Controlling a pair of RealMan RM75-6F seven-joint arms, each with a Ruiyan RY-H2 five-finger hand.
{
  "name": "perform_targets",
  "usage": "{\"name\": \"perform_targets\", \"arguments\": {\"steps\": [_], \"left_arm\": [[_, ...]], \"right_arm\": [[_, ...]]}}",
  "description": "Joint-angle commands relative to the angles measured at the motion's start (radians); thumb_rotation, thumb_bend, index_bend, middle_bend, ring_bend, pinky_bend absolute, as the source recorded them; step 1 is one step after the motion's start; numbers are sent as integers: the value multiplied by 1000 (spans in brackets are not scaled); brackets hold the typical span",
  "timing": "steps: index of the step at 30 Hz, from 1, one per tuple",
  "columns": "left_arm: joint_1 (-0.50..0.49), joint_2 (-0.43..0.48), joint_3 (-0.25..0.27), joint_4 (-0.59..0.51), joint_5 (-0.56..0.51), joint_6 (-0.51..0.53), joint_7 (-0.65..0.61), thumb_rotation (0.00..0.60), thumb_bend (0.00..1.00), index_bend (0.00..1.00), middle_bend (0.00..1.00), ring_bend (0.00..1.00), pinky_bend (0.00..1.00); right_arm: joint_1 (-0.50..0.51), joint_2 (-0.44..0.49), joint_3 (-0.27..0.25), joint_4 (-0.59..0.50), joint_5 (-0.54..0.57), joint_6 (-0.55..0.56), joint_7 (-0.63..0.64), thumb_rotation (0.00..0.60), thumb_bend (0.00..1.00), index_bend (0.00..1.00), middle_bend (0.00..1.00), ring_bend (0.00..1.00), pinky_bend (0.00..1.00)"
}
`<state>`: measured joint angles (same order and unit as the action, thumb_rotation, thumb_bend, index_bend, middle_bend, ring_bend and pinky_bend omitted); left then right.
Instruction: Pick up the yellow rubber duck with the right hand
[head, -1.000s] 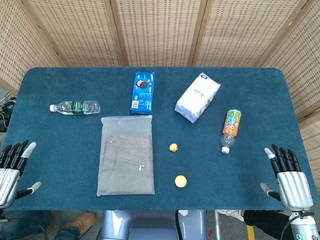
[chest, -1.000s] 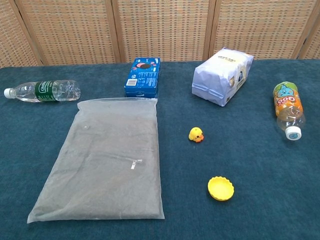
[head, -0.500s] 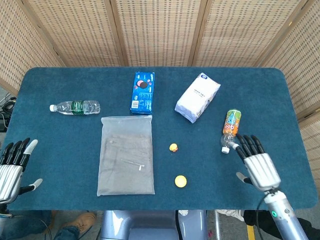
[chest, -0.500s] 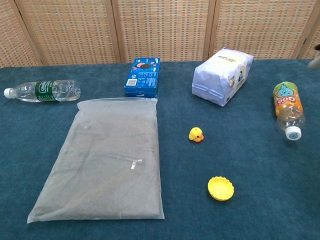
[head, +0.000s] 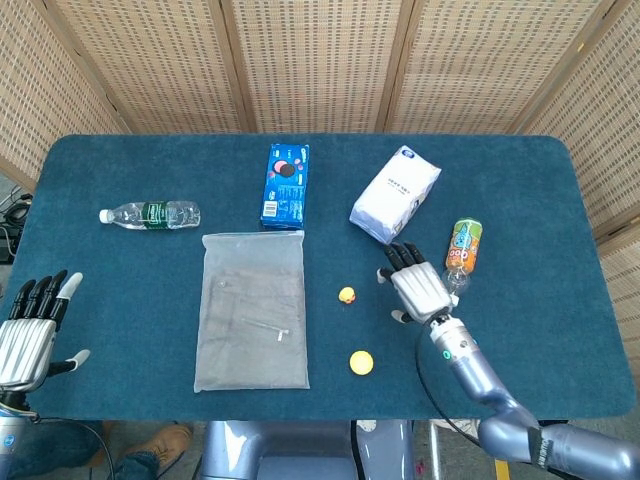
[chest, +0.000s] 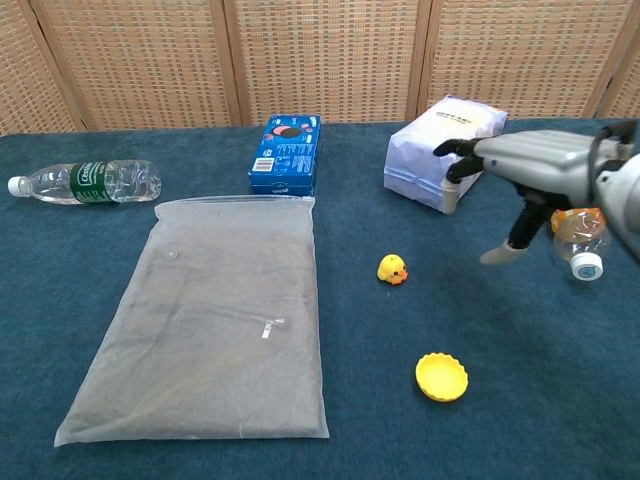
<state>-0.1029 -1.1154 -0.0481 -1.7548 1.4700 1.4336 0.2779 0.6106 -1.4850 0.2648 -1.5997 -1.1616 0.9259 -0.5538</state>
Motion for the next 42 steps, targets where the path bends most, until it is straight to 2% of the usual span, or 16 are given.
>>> {"name": "perform_targets", "arguments": {"steps": [1,7,15,26,34,42], "left_arm": [[-5,-3,-2,3,-8,-7,4,600,15,0,0,0,0],[-11,-6,-4,7,-28,-16,9,600,12,0,0,0,0],[-15,-8,-3,11,-39,-20,10,600,14,0,0,0,0],[-17,-9,3,10,-38,-17,12,600,14,0,0,0,0],[-22,-8,2,15,-51,-26,3,600,17,0,0,0,0],[-26,-9,5,16,-54,-31,6,600,16,0,0,0,0]], "right_arm": [[79,-104,10,97,94,-38,-72,600,43,385,0,0,0],[126,-200,0,191,172,-13,-118,600,107,388,0,0,0],[156,-242,-6,217,220,8,-122,600,212,393,0,0,0],[194,-273,-8,237,323,17,-156,600,219,393,0,0,0],[213,-305,-14,289,357,21,-150,600,236,404,0,0,0],[222,-316,-21,292,374,21,-138,600,238,427,0,0,0]]}}
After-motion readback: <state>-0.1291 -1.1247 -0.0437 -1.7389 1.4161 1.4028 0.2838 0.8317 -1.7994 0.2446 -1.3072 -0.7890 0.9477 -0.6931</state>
